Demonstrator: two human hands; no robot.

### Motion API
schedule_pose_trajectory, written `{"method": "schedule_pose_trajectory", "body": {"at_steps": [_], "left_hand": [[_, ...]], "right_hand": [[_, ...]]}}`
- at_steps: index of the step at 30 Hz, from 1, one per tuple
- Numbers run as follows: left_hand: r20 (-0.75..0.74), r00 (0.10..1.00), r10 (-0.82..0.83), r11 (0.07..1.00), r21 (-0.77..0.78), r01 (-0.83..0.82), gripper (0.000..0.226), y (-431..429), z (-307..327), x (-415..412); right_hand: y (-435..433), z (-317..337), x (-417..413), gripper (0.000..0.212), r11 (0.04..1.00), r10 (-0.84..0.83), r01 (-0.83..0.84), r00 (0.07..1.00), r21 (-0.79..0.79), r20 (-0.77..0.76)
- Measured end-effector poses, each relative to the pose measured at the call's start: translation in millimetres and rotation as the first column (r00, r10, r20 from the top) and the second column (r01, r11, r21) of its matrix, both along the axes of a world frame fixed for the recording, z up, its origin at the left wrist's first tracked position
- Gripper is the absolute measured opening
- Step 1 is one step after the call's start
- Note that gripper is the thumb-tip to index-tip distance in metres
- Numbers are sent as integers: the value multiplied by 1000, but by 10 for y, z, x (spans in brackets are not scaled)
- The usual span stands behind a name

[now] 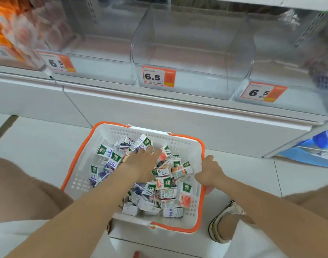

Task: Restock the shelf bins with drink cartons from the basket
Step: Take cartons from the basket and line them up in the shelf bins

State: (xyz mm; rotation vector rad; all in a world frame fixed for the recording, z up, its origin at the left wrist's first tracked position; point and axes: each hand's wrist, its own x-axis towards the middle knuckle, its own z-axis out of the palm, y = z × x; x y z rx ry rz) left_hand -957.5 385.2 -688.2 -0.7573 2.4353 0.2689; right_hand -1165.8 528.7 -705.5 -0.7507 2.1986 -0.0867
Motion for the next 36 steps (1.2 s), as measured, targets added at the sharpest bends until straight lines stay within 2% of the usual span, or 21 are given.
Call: {"method": "schedule_pose_trajectory", "body": {"at_steps": [4,7,11,12,14,17,19,21,24,26,28,31,34,36], "left_hand": [[-83,997,-5,1000,-10,4,91,-221,72,-97],[-108,994,-30,999,-36,26,83,-306,155,-108],[-154,988,-15,999,-53,7,74,-397,291,-104],[-175,985,-5,999,-50,-4,74,-408,328,-104],[-217,976,7,998,-53,-19,70,-420,376,-112],[-229,973,26,998,-53,-39,63,-391,357,-111],[-210,977,36,998,-48,-48,60,-350,319,-108],[-187,981,46,998,-33,-53,55,-311,289,-107],[-169,985,42,999,-27,-47,48,-264,236,-128],[-152,988,28,998,-45,-35,44,-249,190,-150],[-140,990,10,998,-63,-19,42,-247,130,-173],[-155,988,13,997,-77,-25,40,-297,8,-228],[-157,986,46,995,-81,-60,35,-354,-121,-291],[-187,977,102,992,-55,-114,33,-422,-242,-353]], "right_hand": [[-159,25,-261,69,999,35,-37,991,-11,-128],[-245,122,-433,57,998,55,-49,970,28,-236],[-282,253,-537,29,980,51,-5,973,198,-227],[-268,273,-555,24,958,160,-96,961,270,-225],[-218,300,-554,16,892,293,-173,924,417,-244],[-148,296,-558,9,816,455,-263,842,514,-291],[-143,426,-521,22,785,551,-336,763,520,-338],[-235,683,-433,27,768,619,-450,705,456,-346],[-431,1109,-268,25,779,620,-591,676,209,-399],[-514,1339,-154,23,712,642,-693,579,112,-502],[-559,1432,-89,16,633,690,-761,471,143,-550],[-677,1224,-49,3,541,776,-810,377,225,-506],[-747,702,-78,17,442,853,-838,281,321,-439],[-780,316,-163,27,439,864,-838,296,323,-406]]}}
